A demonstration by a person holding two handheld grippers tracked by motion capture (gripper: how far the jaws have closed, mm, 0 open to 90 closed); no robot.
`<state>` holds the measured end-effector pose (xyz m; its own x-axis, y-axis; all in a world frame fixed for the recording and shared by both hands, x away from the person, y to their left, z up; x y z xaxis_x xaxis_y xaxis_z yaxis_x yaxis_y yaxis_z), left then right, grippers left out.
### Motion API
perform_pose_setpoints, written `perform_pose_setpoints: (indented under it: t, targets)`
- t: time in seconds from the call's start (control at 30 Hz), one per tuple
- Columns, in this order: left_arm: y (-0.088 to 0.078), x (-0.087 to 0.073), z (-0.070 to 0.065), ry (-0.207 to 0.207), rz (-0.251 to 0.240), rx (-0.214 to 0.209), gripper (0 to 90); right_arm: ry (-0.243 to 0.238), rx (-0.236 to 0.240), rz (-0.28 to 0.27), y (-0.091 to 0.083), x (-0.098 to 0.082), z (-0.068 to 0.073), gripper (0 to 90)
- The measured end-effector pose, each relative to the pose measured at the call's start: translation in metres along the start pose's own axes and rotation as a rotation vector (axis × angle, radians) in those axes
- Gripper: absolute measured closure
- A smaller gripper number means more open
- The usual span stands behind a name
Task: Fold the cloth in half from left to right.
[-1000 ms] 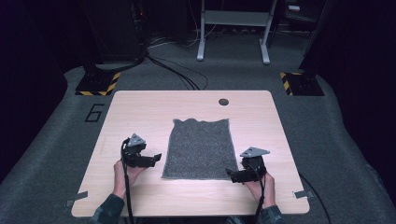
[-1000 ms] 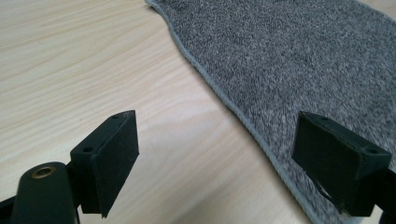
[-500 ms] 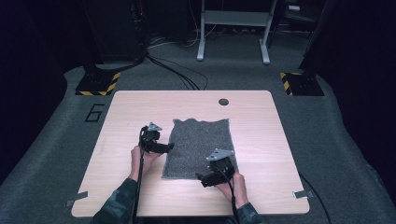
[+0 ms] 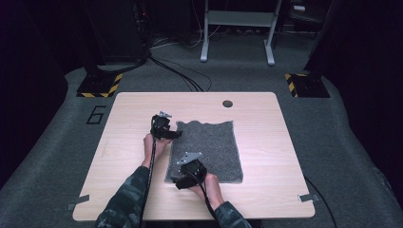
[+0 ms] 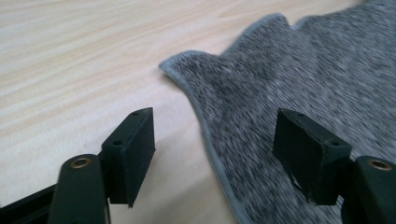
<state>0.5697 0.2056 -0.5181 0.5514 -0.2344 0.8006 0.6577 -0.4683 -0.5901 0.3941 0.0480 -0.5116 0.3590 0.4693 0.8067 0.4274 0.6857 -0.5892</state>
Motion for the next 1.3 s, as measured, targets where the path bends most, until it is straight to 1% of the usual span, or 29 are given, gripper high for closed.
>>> perform_pose_setpoints:
  t: [0.07,0.13,0.2,0.23,0.27,0.3,0.33,0.37,0.4,0.43,0.5,0.6,0.63,0.67,0.7,0.73,0.77,0.8,0.83,0.87,0.93,0.97,1.03,1.07,1.1,1.13,1.17,1.2,1.3]
  targets:
    - [0.005,0.003,0.002,-0.007,0.010,-0.001,32.4,-0.002,-0.004,0.015,0.006,0.001,0.006,32.6]
    - [0.008,0.006,0.002,-0.014,-0.004,0.008,35.0,-0.023,-0.004,0.015,0.010,0.002,0.009,35.8]
    - [0.011,0.008,0.002,-0.008,0.004,0.013,37.9,-0.031,-0.007,0.019,0.013,0.004,0.012,41.1]
    - [0.013,0.009,0.000,-0.018,0.007,0.015,39.8,-0.036,-0.014,0.018,0.015,0.004,0.013,43.8]
    - [0.015,0.009,-0.001,-0.010,0.011,0.017,41.7,-0.041,-0.005,0.029,0.016,0.004,0.014,46.1]
    - [0.016,0.009,-0.001,0.011,0.025,0.018,43.3,-0.047,-0.010,0.034,0.016,0.003,0.014,48.8]
    - [0.017,0.008,-0.002,0.005,0.024,0.018,44.9,-0.039,-0.015,0.027,0.018,0.002,0.015,52.1]
    - [0.017,0.008,-0.002,0.007,0.025,0.017,46.0,-0.045,-0.021,0.030,0.019,0.002,0.015,54.2]
    - [0.017,0.008,-0.003,0.006,0.018,0.018,47.8,-0.030,-0.022,0.038,0.019,0.001,0.016,56.6]
    - [0.016,0.008,-0.003,0.012,0.025,0.019,49.2,-0.047,-0.023,0.031,0.021,0.000,0.014,59.1]
    - [0.016,0.008,-0.003,0.017,0.021,0.020,54.9,-0.043,-0.020,0.039,0.021,-0.001,0.015,64.6]
    - [0.016,0.007,-0.006,0.022,0.009,0.022,62.7,-0.046,-0.020,0.034,0.021,-0.001,0.015,73.3]
    - [0.015,0.006,-0.006,0.027,0.012,0.016,65.5,-0.023,-0.024,0.032,0.021,-0.002,0.016,76.4]
    - [0.015,0.006,-0.007,0.034,0.013,0.016,68.9,-0.018,-0.022,0.045,0.020,-0.001,0.016,80.4]
    - [0.014,0.006,-0.007,0.035,0.022,0.008,72.5,-0.037,-0.017,0.032,0.020,-0.002,0.015,84.6]
    - [0.015,0.005,-0.008,0.029,0.011,0.010,75.0,-0.020,-0.018,0.029,0.020,-0.003,0.017,86.7]
    - [0.015,0.005,-0.009,0.018,0.004,0.008,77.7,-0.022,-0.017,0.038,0.019,-0.003,0.018,87.4]
    - [0.015,0.005,-0.008,0.023,0.010,0.003,80.0,-0.018,-0.025,0.026,0.020,-0.003,0.020,87.9]
    - [0.014,0.005,-0.008,0.018,0.015,-0.006,81.8,-0.022,-0.023,0.028,0.019,-0.003,0.020,88.2]
    - [0.014,0.005,-0.008,0.011,0.017,-0.013,83.4,-0.010,-0.019,0.021,0.018,-0.004,0.020,88.4]
    - [0.013,0.003,-0.009,-0.004,0.009,-0.018,84.6,-0.004,-0.005,0.017,0.014,-0.006,0.021,88.6]
    - [0.013,0.003,-0.009,-0.004,0.009,-0.018,84.9,0.006,-0.003,0.016,0.012,-0.007,0.022,88.7]
    - [0.007,0.004,-0.010,-0.008,0.006,-0.028,85.3,0.003,0.006,-0.024,0.004,-0.007,0.023,88.8]
    - [0.004,0.005,-0.011,-0.010,-0.001,-0.028,85.3,0.026,0.007,-0.025,0.000,-0.006,0.025,88.8]
    - [0.001,0.006,-0.014,-0.014,-0.015,-0.028,85.5,0.024,0.011,-0.043,-0.003,-0.006,0.025,88.9]
    - [-0.002,0.007,-0.014,-0.004,-0.009,-0.036,85.5,0.033,0.017,-0.057,-0.008,-0.006,0.025,88.9]
    - [-0.006,0.009,-0.016,-0.003,-0.015,-0.035,85.5,0.035,0.021,-0.068,-0.011,-0.006,0.025,88.9]
    - [-0.009,0.011,-0.018,-0.007,-0.016,-0.034,85.6,0.048,0.024,-0.084,-0.015,-0.006,0.027,89.0]
    - [-0.019,0.016,-0.021,-0.001,-0.032,-0.044,85.7,0.052,0.036,-0.112,-0.021,-0.005,0.030,89.0]
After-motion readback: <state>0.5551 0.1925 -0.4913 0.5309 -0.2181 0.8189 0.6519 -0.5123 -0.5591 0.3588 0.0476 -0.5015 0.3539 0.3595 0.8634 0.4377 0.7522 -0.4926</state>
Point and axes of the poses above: each handheld gripper's, and its own axes: y roughly forward along the jaws, x roughly out of its top, z roughly to its left, the point moved 1 cm from there along y, roughly forward along the jaws, and after that the axes turned 8 degrees about -z, right-handed, at the moved point
